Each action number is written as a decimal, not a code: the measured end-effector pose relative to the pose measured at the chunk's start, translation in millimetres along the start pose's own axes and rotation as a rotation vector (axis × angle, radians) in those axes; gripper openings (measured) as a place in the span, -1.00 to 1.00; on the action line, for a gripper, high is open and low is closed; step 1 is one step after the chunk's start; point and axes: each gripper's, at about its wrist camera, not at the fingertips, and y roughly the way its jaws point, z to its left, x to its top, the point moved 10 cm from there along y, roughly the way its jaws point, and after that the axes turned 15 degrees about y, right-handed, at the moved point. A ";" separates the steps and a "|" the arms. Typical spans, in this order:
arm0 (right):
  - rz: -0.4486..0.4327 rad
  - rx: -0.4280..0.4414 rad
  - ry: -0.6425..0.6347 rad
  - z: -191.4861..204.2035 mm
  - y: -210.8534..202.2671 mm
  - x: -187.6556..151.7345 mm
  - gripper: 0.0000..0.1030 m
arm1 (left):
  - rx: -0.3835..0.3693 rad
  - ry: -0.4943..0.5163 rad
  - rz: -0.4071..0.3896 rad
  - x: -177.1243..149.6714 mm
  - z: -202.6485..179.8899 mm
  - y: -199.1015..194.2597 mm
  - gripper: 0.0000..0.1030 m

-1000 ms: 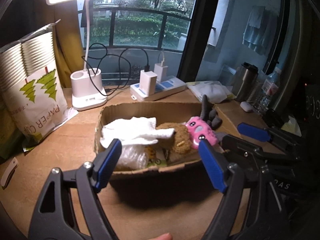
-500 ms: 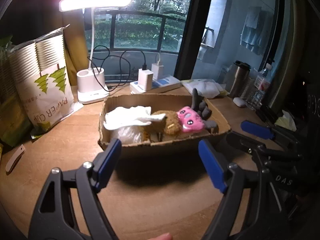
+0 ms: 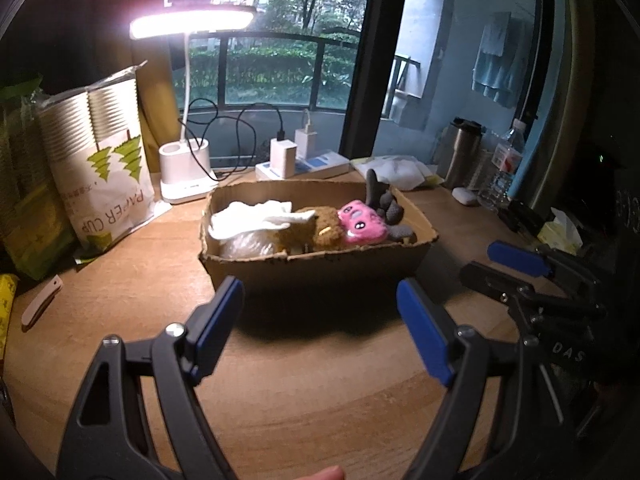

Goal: Organize soft objects

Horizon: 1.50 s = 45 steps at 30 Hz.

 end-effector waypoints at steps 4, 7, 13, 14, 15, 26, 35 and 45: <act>-0.019 -0.002 -0.005 3.2 -11.9 -2.2 0.06 | 0.015 0.010 -0.017 -0.8 -1.6 -13.1 0.57; -0.037 0.000 -0.010 5.7 -23.5 -2.2 0.06 | 0.017 0.014 -0.032 -0.8 -4.0 -23.5 0.57; -0.085 -0.002 -0.020 10.3 -49.0 1.9 0.06 | 0.022 0.023 -0.073 3.6 -8.1 -48.8 0.57; -0.094 -0.002 -0.022 11.2 -54.5 2.9 0.06 | 0.024 0.025 -0.081 5.2 -8.5 -53.7 0.57; -0.100 -0.002 -0.023 11.8 -57.9 3.7 0.06 | 0.026 0.029 -0.091 7.4 -9.1 -59.4 0.57; -0.213 -0.009 -0.041 16.0 -113.9 24.2 0.24 | 0.066 0.042 -0.199 37.4 -7.6 -115.0 0.89; -0.278 -0.015 -0.061 29.2 -149.2 48.1 0.57 | 0.120 0.018 -0.269 63.8 5.9 -157.2 0.96; -0.334 -0.034 -0.054 39.0 -176.3 68.9 0.81 | 0.217 0.002 -0.313 79.1 24.1 -195.5 0.98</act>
